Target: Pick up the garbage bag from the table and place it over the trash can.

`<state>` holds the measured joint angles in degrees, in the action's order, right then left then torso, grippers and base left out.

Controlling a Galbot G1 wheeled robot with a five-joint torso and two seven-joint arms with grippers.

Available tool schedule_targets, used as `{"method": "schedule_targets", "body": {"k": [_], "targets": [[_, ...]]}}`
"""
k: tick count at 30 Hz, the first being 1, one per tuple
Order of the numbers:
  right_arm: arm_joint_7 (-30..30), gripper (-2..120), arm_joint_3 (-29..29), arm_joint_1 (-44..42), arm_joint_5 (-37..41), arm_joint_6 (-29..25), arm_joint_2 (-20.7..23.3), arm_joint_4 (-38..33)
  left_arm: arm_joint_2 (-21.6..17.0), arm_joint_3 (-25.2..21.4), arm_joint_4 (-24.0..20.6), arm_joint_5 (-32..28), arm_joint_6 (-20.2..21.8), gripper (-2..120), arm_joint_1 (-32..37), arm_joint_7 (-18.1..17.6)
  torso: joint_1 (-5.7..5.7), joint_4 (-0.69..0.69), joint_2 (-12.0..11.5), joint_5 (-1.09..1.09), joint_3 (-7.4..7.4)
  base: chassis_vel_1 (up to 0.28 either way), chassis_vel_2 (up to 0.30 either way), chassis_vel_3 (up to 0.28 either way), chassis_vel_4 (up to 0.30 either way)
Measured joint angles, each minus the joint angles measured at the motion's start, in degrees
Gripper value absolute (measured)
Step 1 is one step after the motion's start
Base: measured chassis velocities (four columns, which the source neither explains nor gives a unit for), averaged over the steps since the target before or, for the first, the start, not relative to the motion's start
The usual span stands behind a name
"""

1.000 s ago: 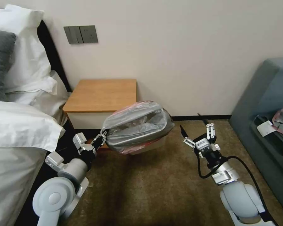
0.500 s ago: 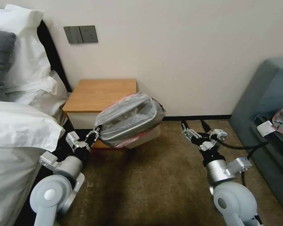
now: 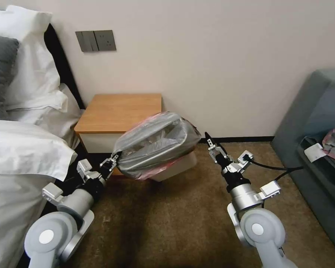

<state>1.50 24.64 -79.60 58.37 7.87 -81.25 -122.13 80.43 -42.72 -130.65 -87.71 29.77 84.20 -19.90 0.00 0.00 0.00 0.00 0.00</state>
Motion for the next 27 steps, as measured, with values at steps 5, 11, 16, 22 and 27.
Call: {"method": "schedule_targets", "body": {"k": [5, 11, 16, 22, 27], "targets": [[-1.0, 100, -0.6, 1.0, 1.2, 0.0, -1.1, 1.9, 0.5, 0.0, -0.5, -0.3, 0.2, 11, 0.4, 0.0, 0.0, 0.0, 0.0, 0.01, 0.0, 0.0, 0.0, 0.0, 0.0], [-2.2, 100, -2.2, 2.5, 1.7, -0.1, -2.3, 3.2, 0.9, 0.3, -1.2, -0.3, 0.4, 11, 0.7, 0.0, 0.0, 0.0, 0.0, 0.0, 0.0, 0.0, 0.0, 0.0, 0.0], [-3.5, 100, -2.9, 3.4, 1.6, -0.6, -3.5, 4.3, 1.0, 0.2, -1.7, -0.2, 0.4, 11, 0.9, 0.0, 0.0, 0.01, 0.0, 0.0, 0.0, 0.0, 0.0, 0.0, 0.0], [-4.3, 92, -2.7, 3.7, 1.4, -0.7, -4.2, 4.7, 1.2, 0.4, -1.8, 0.1, 0.4, 11, 1.0, 0.0, 0.0, 0.0, 0.0, 0.0, 0.0, 0.0, 0.0, 0.0, 0.0], [-5.0, 78, -2.6, 3.7, 1.0, -0.8, -4.6, 5.0, 1.4, 0.7, -2.1, 0.3, 0.4, 11, 1.1, 0.0, 0.0, 0.0, 0.0, 0.0, 0.0, 0.0, 0.0, 0.0, 0.0]]}}
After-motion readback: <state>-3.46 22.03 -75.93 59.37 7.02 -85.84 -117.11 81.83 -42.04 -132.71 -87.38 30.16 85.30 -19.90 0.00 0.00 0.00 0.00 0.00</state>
